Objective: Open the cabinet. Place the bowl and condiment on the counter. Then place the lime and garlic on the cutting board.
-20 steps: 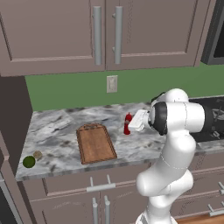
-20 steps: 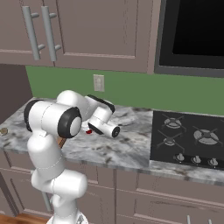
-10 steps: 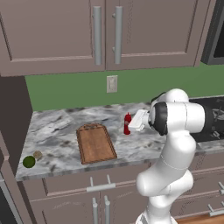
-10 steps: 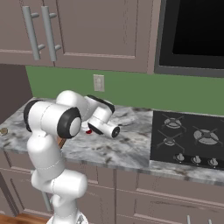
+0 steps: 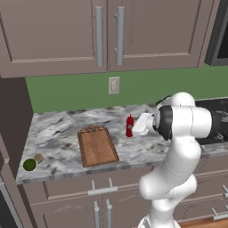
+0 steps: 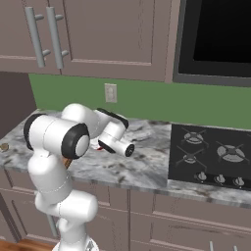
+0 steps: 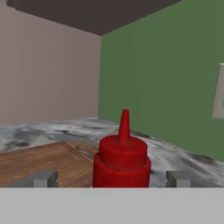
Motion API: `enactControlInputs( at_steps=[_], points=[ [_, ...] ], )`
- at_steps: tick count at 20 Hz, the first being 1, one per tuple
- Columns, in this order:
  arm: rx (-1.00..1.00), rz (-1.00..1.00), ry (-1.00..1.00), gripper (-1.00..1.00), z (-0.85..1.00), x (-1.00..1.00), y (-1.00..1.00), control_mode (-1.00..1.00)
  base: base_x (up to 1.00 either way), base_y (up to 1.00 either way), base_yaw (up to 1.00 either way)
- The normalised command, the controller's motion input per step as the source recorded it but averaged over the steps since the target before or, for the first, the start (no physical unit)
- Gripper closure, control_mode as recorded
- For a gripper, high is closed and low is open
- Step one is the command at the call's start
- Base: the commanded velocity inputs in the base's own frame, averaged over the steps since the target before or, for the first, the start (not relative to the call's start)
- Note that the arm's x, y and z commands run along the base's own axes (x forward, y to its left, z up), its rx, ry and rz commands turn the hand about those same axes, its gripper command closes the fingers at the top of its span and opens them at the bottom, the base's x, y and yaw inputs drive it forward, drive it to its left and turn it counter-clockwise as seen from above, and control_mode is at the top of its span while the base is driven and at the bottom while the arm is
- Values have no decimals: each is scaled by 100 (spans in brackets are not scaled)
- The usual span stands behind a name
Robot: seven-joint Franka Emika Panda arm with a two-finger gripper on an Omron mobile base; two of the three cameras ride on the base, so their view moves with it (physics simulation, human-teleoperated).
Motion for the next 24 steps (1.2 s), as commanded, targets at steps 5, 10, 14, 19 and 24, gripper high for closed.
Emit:
enactControlInputs(
  at_steps=[5, 10, 14, 19, 24],
  points=[
    [0, 0, 0, -100, 16, -34, -14, -100, 0, 0, 0],
    [0, 0, 0, -100, 23, -35, -15, -100, 0, 0, 0],
    [0, 0, -1, -100, 31, -48, -15, -100, 0, 0, 0],
    [-2, 0, 0, -100, 41, -58, -5, -100, 0, 0, 0],
    [-6, 0, -1, -100, 52, -58, 0, -100, 0, 0, 0]
  ],
)
